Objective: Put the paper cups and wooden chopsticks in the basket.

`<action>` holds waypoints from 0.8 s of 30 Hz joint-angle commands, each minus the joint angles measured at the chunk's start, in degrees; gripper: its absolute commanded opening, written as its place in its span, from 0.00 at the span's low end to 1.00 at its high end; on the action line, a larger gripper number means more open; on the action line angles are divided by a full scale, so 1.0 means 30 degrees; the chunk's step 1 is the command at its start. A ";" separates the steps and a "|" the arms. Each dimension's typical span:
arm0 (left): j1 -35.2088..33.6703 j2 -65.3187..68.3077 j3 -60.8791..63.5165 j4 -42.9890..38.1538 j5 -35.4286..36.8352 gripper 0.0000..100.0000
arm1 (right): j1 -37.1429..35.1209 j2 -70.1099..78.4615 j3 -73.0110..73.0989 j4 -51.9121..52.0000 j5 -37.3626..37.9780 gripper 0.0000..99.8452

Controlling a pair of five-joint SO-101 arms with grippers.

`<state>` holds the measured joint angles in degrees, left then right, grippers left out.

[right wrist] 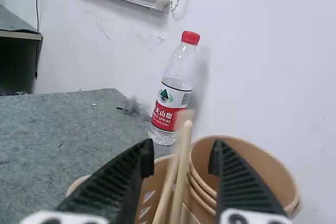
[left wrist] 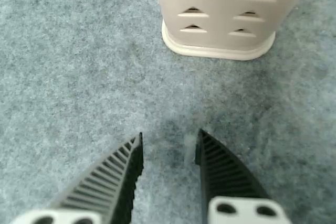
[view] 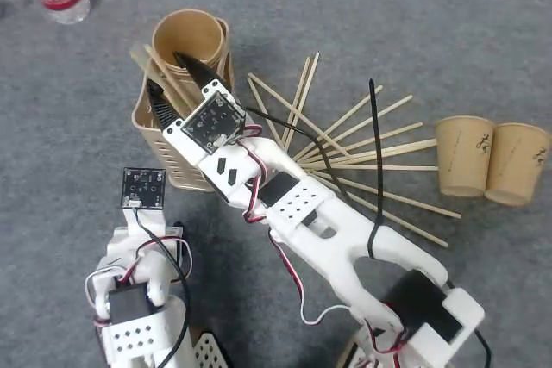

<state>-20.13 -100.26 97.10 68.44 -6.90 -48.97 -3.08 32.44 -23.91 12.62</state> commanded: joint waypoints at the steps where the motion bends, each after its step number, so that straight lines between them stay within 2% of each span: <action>1: 0.0088 -0.0176 -0.0161 0.0088 -0.0293 0.16 | 0.0044 -0.0132 -0.1114 -0.0454 0.0205 0.17; 8: 0.0088 -0.0176 -0.0161 0.0088 -0.0293 0.16 | 0.0103 -0.0484 -0.1055 -0.0425 0.0205 0.17; 10: 0.0088 -0.0176 -0.0161 0.0088 -0.0293 0.16 | 0.0425 -0.1685 -0.0879 0.0601 0.0264 0.17; 18: 0.0088 -0.0176 -0.0161 0.0088 -0.0293 0.16 | 0.2916 -1.0857 -0.1700 1.0007 0.0234 0.17; 24: 0.0088 -0.0176 -0.0161 0.0088 -0.0293 0.16 | 0.5641 -1.4784 -0.5656 1.8388 0.0234 0.17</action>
<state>-20.13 -100.26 97.10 68.44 -6.90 -35.78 -41.93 23.74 19.16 12.79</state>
